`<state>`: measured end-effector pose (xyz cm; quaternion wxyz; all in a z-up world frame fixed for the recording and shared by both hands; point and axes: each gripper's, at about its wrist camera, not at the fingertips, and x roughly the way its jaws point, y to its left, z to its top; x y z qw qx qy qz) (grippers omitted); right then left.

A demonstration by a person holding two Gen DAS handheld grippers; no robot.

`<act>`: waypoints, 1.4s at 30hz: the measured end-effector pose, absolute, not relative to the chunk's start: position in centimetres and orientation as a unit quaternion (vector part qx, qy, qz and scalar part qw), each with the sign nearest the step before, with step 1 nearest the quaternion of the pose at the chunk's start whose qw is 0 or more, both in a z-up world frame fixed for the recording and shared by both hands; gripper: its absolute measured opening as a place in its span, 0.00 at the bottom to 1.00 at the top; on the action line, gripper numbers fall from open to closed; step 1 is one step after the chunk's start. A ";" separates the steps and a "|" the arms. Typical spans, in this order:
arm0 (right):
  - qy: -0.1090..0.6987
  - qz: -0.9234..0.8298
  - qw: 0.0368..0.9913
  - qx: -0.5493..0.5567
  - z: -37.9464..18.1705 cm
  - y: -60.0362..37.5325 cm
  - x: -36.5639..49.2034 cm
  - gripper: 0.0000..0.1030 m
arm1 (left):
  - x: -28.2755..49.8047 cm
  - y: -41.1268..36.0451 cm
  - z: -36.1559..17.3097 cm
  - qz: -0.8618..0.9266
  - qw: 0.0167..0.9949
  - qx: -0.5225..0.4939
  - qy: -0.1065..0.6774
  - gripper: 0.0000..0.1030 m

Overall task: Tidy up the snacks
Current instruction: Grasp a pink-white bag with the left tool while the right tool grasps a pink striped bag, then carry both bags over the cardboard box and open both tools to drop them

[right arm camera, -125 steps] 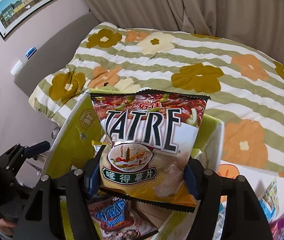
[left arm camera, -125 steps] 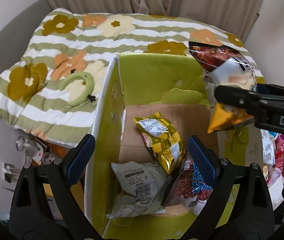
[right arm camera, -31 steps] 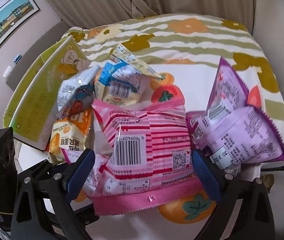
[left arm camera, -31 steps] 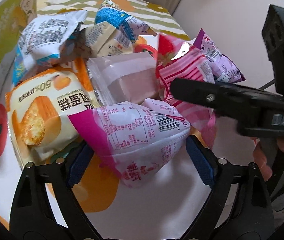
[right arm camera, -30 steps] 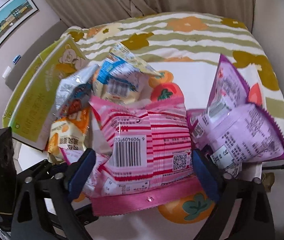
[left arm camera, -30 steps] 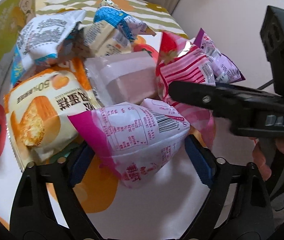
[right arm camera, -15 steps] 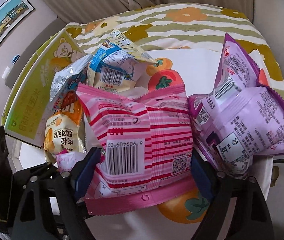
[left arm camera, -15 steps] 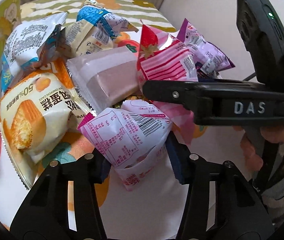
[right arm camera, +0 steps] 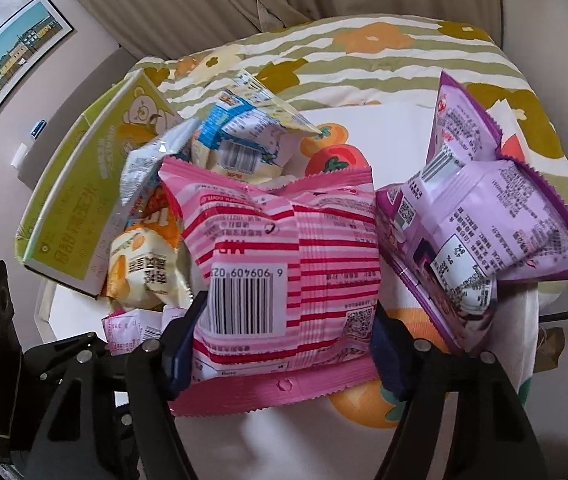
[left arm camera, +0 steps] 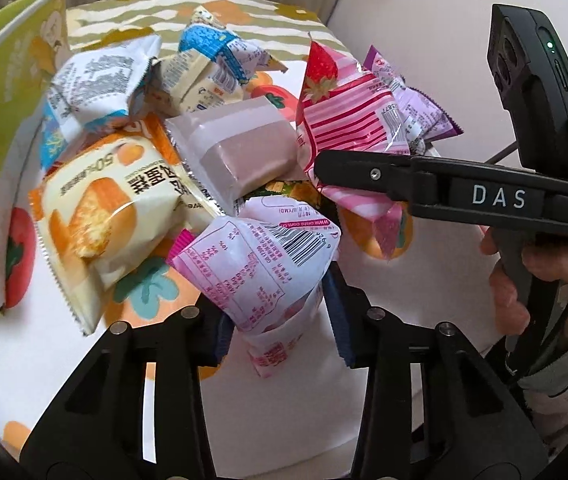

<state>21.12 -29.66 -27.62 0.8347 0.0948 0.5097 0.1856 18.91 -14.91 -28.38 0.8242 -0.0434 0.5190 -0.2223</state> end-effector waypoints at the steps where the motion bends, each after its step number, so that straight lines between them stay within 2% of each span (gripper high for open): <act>1: 0.507 0.187 0.836 0.094 -27.3 -29.6 20.9 0.66 | 18.7 -14.8 -28.1 -0.220 0.826 -0.043 0.517 0.35; 13: 0.464 0.193 0.859 0.095 -22.2 -30.0 17.6 0.65 | 15.9 -12.2 -23.8 -0.211 0.851 -0.055 0.478 0.32; 25: 0.406 0.211 0.884 0.095 -15.1 -29.9 15.0 0.66 | 14.9 -9.2 -14.6 -0.167 0.899 -0.067 0.399 0.32; 33: 0.374 0.244 0.892 0.073 -11.2 -27.0 15.7 0.65 | 15.8 -4.1 -10.5 -0.127 0.919 -0.086 0.364 0.32; 42: 0.361 0.275 0.890 0.054 -9.0 -19.4 18.7 0.66 | 19.1 5.2 -8.9 -0.092 0.922 -0.101 0.361 0.32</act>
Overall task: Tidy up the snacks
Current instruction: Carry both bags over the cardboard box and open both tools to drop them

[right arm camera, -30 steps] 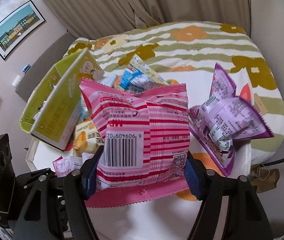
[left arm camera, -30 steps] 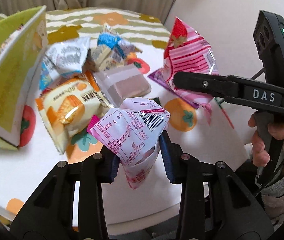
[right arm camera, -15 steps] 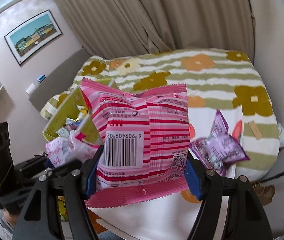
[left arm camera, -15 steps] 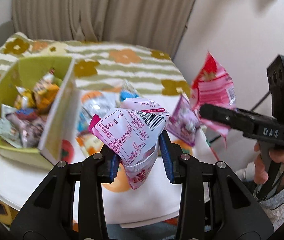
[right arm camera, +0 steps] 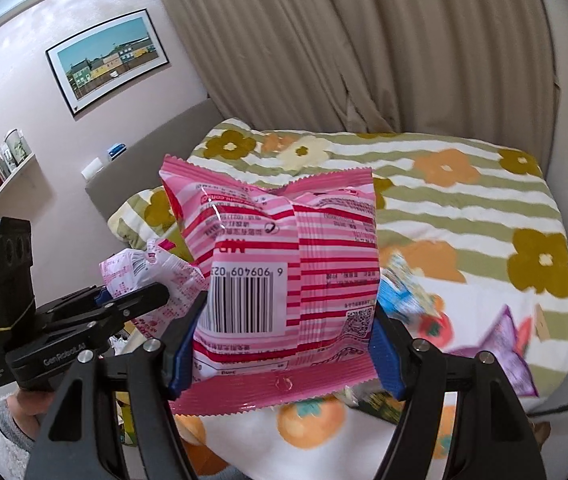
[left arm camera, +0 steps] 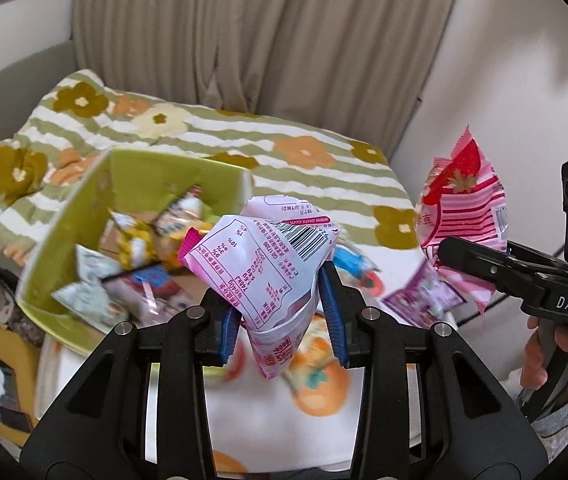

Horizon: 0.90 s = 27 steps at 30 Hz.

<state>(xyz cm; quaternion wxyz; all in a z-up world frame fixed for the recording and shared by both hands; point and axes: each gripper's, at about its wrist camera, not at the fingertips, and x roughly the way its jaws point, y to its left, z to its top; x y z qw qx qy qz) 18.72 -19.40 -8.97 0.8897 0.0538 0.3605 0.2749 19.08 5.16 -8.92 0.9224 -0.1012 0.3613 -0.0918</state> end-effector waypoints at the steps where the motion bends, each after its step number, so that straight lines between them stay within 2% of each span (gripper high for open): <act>1: 0.362 0.277 0.888 0.055 -8.9 -18.1 19.4 0.66 | 19.3 6.0 -8.8 -0.089 0.922 -0.102 0.362 0.32; 15: 0.399 0.263 0.876 0.063 -9.9 -4.5 27.1 0.66 | 30.4 20.2 -11.2 -0.090 0.905 -0.101 0.403 0.32; 27: 0.455 0.219 0.860 0.067 -14.7 1.4 31.1 0.66 | 40.4 22.6 -16.5 -0.127 0.876 -0.090 0.456 0.34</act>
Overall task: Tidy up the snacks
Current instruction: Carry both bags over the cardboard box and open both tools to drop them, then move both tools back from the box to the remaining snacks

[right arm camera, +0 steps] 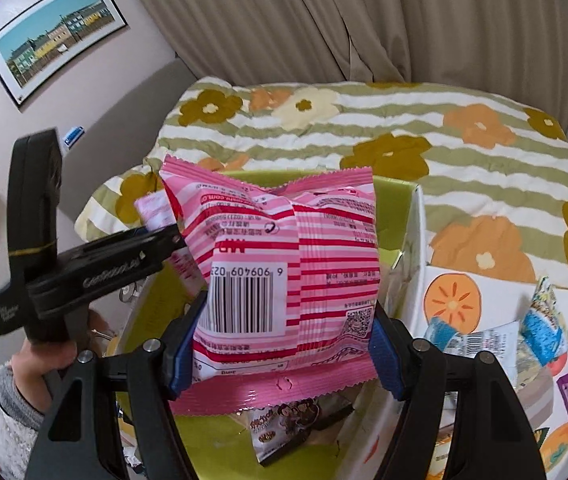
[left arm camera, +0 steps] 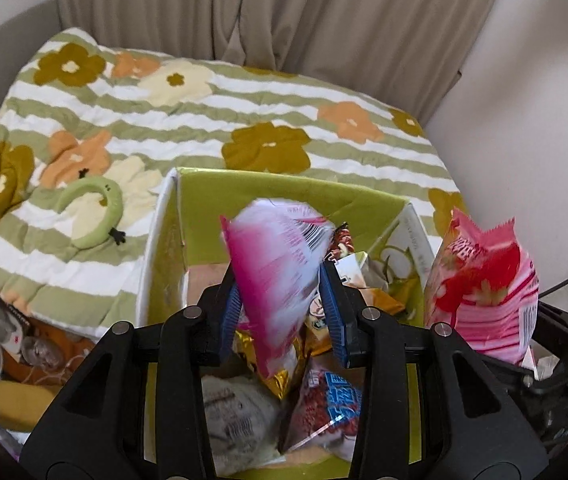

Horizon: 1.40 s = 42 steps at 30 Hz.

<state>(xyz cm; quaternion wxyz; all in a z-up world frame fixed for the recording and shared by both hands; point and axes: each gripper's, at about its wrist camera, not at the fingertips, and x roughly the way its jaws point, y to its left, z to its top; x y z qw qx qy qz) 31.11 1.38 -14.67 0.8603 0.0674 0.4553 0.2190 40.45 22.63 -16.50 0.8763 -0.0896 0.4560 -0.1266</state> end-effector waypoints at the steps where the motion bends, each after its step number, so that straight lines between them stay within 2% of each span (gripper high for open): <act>1: 0.459 0.218 0.859 0.067 -15.0 1.5 31.3 0.66 | 40.6 22.5 -16.7 -0.127 0.877 -0.086 0.456 0.36; 2: 0.463 0.216 0.857 0.065 -15.2 1.7 31.4 0.66 | 40.9 22.4 -16.9 -0.125 0.877 -0.079 0.457 0.49; 3: 0.464 0.215 0.857 0.063 -15.4 1.8 31.6 0.66 | 41.0 22.2 -17.0 -0.120 0.877 -0.070 0.459 0.77; 4: 0.466 0.215 0.856 0.063 -15.4 2.0 31.6 0.66 | 40.9 22.0 -17.1 -0.110 0.880 -0.061 0.458 0.88; 5: 0.469 0.216 0.854 0.063 -15.6 2.0 31.8 0.66 | 40.5 22.2 -16.8 -0.099 0.887 -0.055 0.448 0.93; 15: 0.493 0.225 0.839 0.052 -16.7 1.8 32.1 0.66 | 36.1 23.9 -14.5 -0.042 0.897 -0.046 0.437 0.93; 25: 0.480 0.231 0.846 0.025 -16.9 4.2 35.2 0.69 | 34.5 25.0 -13.9 -0.019 0.896 -0.062 0.440 0.93; 26: 0.480 0.231 0.846 0.023 -17.1 4.4 35.4 0.71 | 34.3 25.1 -13.9 -0.018 0.896 -0.062 0.440 0.93; 28: 0.477 0.231 0.847 0.027 -17.4 4.5 35.5 0.83 | 34.0 25.2 -14.0 -0.017 0.895 -0.063 0.441 0.93; 29: 0.473 0.232 0.850 0.033 -17.4 4.4 35.4 0.93 | 33.8 25.2 -14.1 -0.017 0.895 -0.063 0.441 0.93; 30: 0.465 0.234 0.853 0.037 -17.3 4.3 35.1 1.00 | 33.6 25.2 -14.1 -0.016 0.895 -0.062 0.441 0.93; 42: 0.418 0.235 0.877 0.024 -14.9 3.5 30.9 1.00 | 29.6 25.7 -12.7 -0.010 0.900 -0.086 0.428 0.93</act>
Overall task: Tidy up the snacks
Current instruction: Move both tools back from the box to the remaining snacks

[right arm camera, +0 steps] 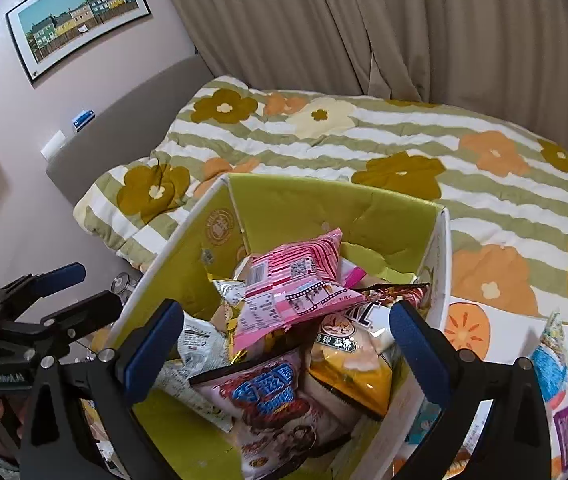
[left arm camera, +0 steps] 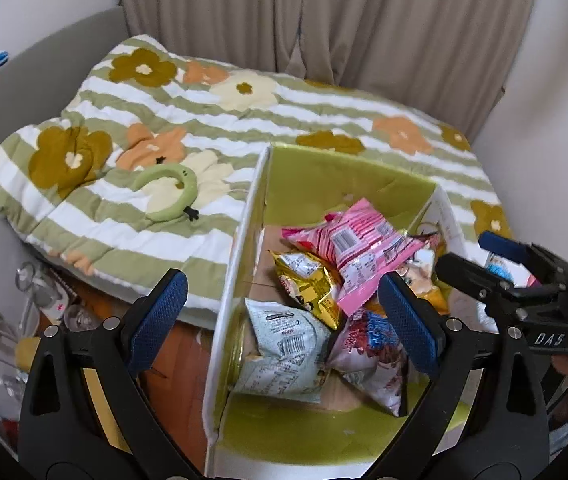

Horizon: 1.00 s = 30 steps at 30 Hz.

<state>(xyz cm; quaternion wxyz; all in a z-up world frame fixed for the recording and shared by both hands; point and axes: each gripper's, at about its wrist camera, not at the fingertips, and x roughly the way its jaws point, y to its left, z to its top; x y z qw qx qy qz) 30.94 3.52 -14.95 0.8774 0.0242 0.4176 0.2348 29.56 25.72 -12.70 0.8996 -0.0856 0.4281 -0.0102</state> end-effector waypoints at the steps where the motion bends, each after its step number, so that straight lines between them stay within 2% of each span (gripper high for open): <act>1: 0.413 0.231 0.881 0.021 -14.6 3.5 30.5 1.00 | 29.1 25.8 -12.2 -0.014 0.902 -0.090 0.423 0.93; 10: 0.375 0.207 0.903 0.029 -11.0 1.4 25.7 1.00 | 26.3 23.8 -9.3 -0.062 0.917 -0.076 0.387 0.93; 17: 0.380 0.157 0.910 0.057 -9.5 -3.9 21.9 1.00 | 24.8 19.3 -8.6 -0.115 0.915 -0.067 0.380 0.93; 30: 0.400 0.085 0.909 0.088 -10.8 -18.3 18.0 1.00 | 22.3 4.8 -9.9 -0.160 0.903 -0.035 0.398 0.93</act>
